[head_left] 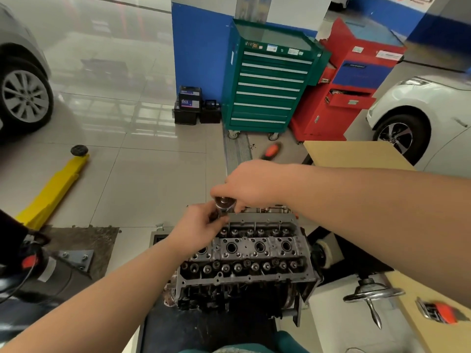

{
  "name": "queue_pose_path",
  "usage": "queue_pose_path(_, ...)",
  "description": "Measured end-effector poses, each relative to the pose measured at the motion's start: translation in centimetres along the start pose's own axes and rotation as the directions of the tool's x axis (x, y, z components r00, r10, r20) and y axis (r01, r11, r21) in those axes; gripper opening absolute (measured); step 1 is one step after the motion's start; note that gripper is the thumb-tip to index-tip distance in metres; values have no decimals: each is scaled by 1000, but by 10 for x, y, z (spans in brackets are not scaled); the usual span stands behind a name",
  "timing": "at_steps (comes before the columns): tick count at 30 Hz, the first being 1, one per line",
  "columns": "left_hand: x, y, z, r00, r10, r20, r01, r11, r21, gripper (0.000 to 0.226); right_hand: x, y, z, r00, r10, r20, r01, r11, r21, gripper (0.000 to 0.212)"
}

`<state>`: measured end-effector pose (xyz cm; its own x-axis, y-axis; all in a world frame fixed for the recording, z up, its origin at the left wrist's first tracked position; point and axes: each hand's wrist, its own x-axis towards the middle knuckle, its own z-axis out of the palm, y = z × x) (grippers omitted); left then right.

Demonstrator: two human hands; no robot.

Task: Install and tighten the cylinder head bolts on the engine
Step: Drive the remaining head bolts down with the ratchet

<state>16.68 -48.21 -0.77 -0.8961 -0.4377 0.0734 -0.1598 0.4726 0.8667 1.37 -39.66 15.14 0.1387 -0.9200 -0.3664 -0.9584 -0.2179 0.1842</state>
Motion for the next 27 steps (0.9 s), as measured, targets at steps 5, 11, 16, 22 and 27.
queue_pose_path(5,-2,6,5,998,8,-66,-9,1000,-14,23,-7,-31,25,913,403,64,-398,843,361,51)
queue_pose_path(11,2,5,-1,997,79,5,-79,993,83,19,-8,-26,18,992,125,-13,-123,987,107,37)
queue_pose_path(16,4,3,-2,999,-18,43,16,999,45,10,-3,-3,5,997,-53,-57,51,998,-39,21)
queue_pose_path(22,-3,9,7,999,4,-33,-5,999,-34,11,-12,-31,25,909,416,-10,-392,864,316,55)
queue_pose_path(27,4,7,8,996,-36,-80,40,998,46,24,-5,-31,21,947,321,-21,-310,927,212,50)
